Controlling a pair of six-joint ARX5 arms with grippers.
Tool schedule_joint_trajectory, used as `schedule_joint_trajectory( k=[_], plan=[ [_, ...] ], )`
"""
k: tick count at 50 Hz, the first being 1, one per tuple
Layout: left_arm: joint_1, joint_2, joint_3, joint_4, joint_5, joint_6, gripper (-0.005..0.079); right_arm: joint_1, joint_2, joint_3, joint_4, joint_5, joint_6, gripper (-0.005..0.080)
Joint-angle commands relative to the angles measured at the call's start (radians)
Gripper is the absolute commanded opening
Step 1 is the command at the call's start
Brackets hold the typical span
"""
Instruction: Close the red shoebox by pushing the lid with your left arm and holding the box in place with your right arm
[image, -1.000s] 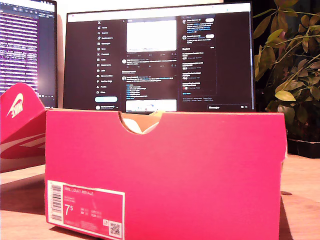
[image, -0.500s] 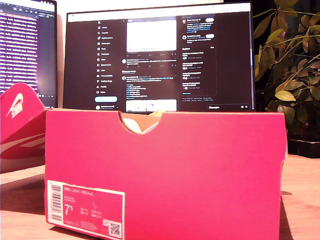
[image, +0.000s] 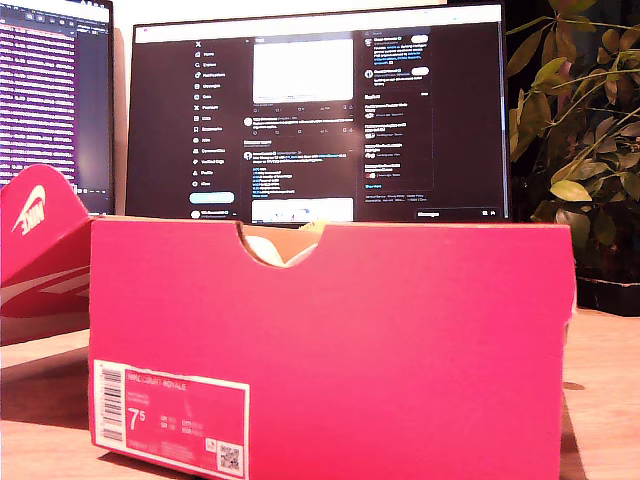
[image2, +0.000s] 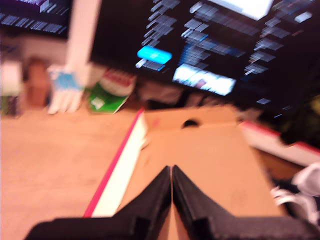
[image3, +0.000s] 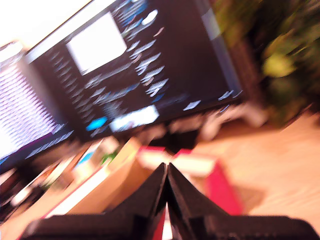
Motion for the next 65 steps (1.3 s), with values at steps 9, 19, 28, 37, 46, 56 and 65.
schedule_joint_trajectory(
  k=[9, 19, 28, 37, 46, 56, 65],
  plan=[
    [0.015, 0.264, 0.108, 0.006, 0.064, 0.100, -0.0019, 0.003, 0.213, 0.011, -0.002, -0.108, 0.003, -0.0012],
    [0.084, 0.558, 0.198, 0.037, 0.193, 0.193, -0.0019, 0.003, 0.397, 0.011, 0.013, -0.160, -0.001, -0.0012],
    [0.174, 0.823, 0.280, 0.046, 0.320, 0.268, -0.0019, 0.003, 0.524, 0.011, 0.025, -0.204, -0.021, -0.0012],
    [0.228, 1.049, 0.369, 0.045, 0.377, 0.301, -0.0019, 0.011, 0.631, 0.011, 0.034, -0.238, -0.036, -0.0012],
    [0.231, 1.233, 0.454, 0.041, 0.394, 0.332, -0.0019, 0.045, 0.728, 0.011, 0.082, -0.244, -0.051, -0.0012],
    [0.231, 1.396, 0.529, 0.023, 0.414, 0.359, -0.0019, 0.121, 0.835, 0.011, 0.154, -0.253, -0.050, -0.0012],
    [0.229, 1.492, 0.560, 0.003, 0.419, 0.373, -0.0019, 0.187, 0.902, 0.011, 0.223, -0.252, -0.025, -0.0012]
  ],
)
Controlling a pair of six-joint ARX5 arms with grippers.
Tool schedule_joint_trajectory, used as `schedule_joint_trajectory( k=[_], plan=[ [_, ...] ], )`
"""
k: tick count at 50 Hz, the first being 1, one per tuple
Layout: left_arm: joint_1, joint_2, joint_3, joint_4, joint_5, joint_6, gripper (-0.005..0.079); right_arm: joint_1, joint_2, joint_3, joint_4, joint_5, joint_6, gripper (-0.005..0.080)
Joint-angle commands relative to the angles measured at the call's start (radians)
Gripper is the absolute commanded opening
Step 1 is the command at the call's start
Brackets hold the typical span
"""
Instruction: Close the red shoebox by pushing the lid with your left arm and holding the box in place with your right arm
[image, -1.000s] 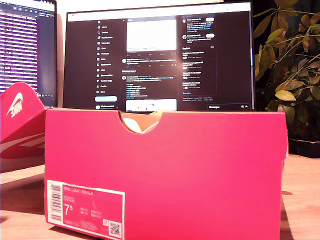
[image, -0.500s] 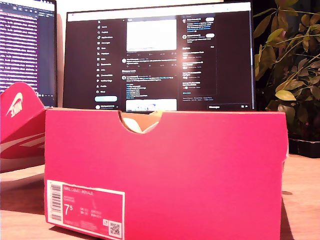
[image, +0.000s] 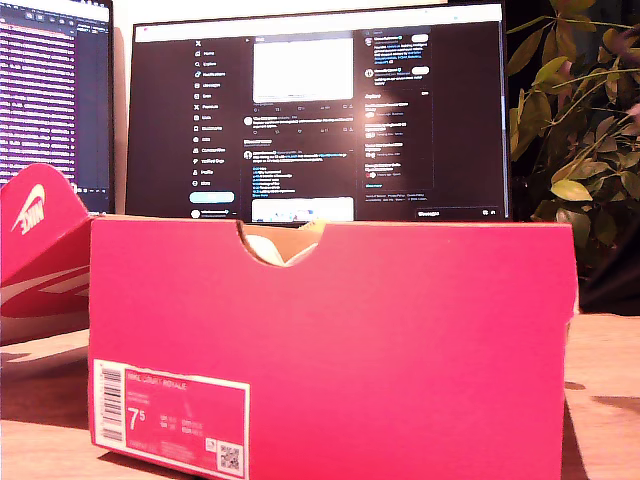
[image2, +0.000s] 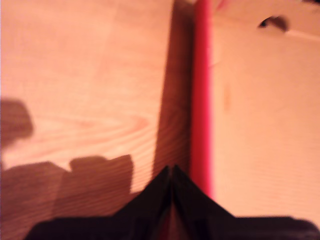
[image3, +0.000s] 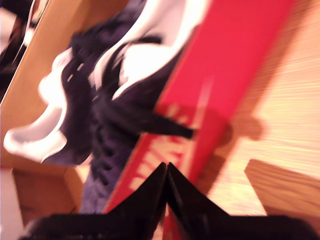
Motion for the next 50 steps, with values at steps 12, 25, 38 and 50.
schedule_joint_trajectory(
  k=[12, 25, 38, 50],
  plan=[
    [-0.010, 0.079, 0.029, -0.079, 0.028, 0.042, -0.0019, 0.060, 0.087, 0.005, 0.126, 0.006, 0.054, -0.0012],
    [-0.038, 0.078, 0.059, -0.145, 0.138, 0.046, -0.0019, 0.081, 0.138, 0.005, 0.187, 0.018, 0.072, -0.0012],
    [-0.047, 0.076, 0.155, -0.225, 0.230, 0.046, -0.0019, 0.082, 0.143, 0.005, 0.197, 0.018, 0.071, -0.0012],
    [-0.058, 0.067, 0.248, -0.327, 0.300, 0.047, -0.0019, 0.082, 0.143, 0.005, 0.198, 0.019, 0.071, -0.0012]
  ],
)
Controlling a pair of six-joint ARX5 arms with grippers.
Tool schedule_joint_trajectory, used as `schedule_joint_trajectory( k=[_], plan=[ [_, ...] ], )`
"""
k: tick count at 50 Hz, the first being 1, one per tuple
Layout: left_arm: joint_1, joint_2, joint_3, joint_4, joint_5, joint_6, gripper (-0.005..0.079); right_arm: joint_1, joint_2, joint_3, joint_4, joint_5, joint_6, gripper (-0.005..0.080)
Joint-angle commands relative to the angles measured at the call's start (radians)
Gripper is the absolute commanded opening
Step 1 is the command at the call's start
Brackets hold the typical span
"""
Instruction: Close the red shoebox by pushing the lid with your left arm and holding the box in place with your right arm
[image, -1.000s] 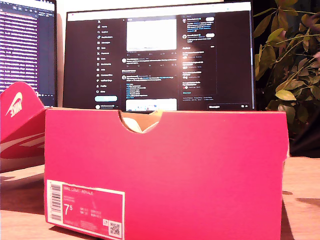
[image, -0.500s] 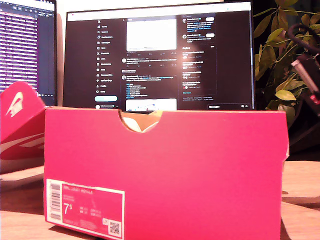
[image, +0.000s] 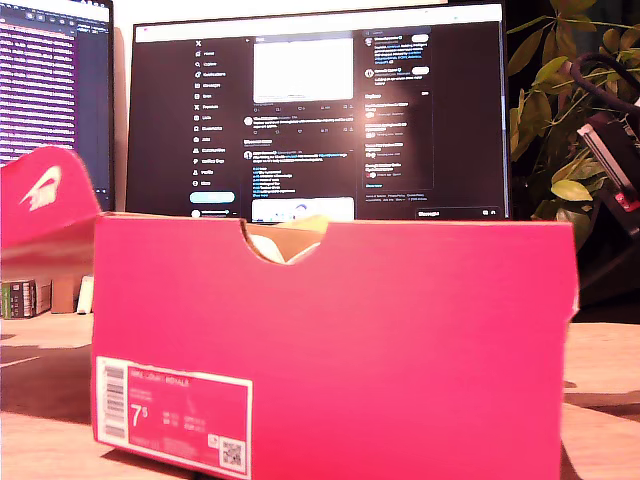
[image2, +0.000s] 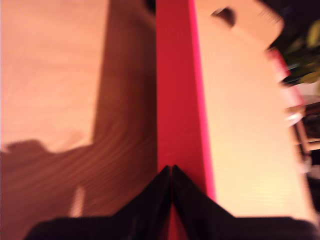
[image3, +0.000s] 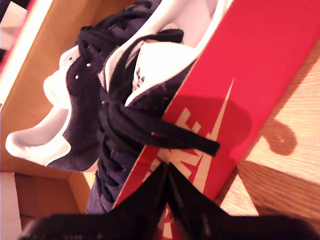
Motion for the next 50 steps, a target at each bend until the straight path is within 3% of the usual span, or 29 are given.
schedule_joint_trajectory(
  k=[1, 27, 50],
  plan=[
    [-0.036, -0.010, 0.009, -0.032, 0.040, 0.005, -0.0019, 0.013, 0.010, 0.006, 0.017, -0.003, 0.000, -0.0012],
    [-0.131, -0.206, 0.066, -0.102, 0.078, 0.000, -0.0019, 0.015, 0.010, 0.006, 0.016, -0.002, -0.008, -0.0012],
    [-0.246, -0.344, 0.099, -0.097, 0.077, -0.084, -0.0019, 0.032, 0.010, 0.006, 0.018, -0.002, -0.026, -0.0012]
  ],
)
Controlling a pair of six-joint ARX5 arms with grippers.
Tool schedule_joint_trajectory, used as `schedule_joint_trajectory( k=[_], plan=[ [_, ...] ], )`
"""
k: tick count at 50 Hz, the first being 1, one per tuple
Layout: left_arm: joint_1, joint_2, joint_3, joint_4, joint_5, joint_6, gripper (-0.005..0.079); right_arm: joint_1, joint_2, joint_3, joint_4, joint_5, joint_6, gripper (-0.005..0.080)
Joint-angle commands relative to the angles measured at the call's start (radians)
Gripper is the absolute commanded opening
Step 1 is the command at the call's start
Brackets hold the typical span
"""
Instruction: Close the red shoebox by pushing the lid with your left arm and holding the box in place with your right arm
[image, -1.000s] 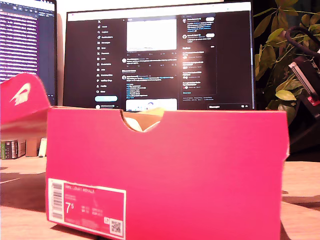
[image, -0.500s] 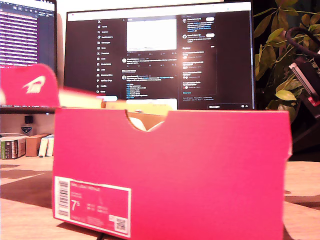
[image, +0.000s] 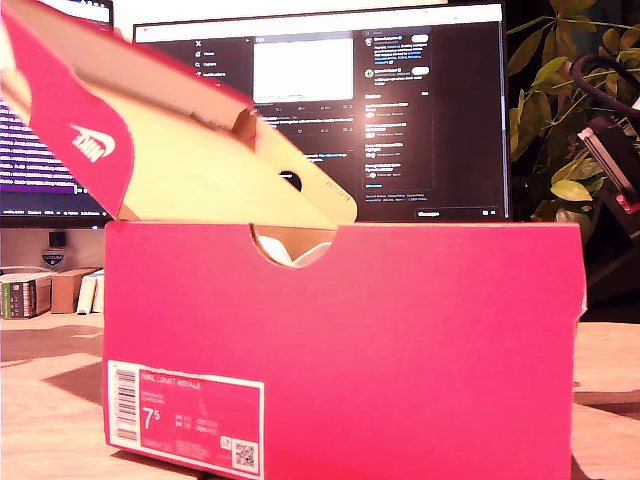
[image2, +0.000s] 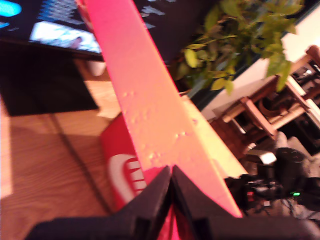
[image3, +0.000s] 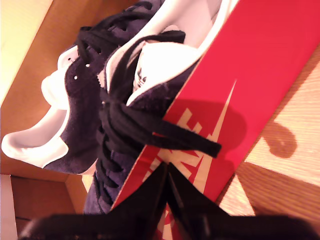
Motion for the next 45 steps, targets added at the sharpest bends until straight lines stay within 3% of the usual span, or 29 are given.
schedule_joint_trajectory(
  k=[1, 29, 45],
  plan=[
    [-0.079, -0.004, -0.034, -0.035, 0.013, -0.009, -0.0019, 0.032, 0.010, 0.005, 0.013, -0.014, -0.003, -0.0012],
    [-0.334, -0.008, -0.024, 0.004, -0.019, -0.045, -0.0019, 0.031, 0.010, 0.005, 0.064, -0.016, -0.004, -0.0012],
    [-0.449, -0.008, -0.024, 0.110, -0.051, -0.113, -0.0019, 0.005, 0.009, 0.013, 0.095, -0.013, -0.007, -0.0012]
  ],
)
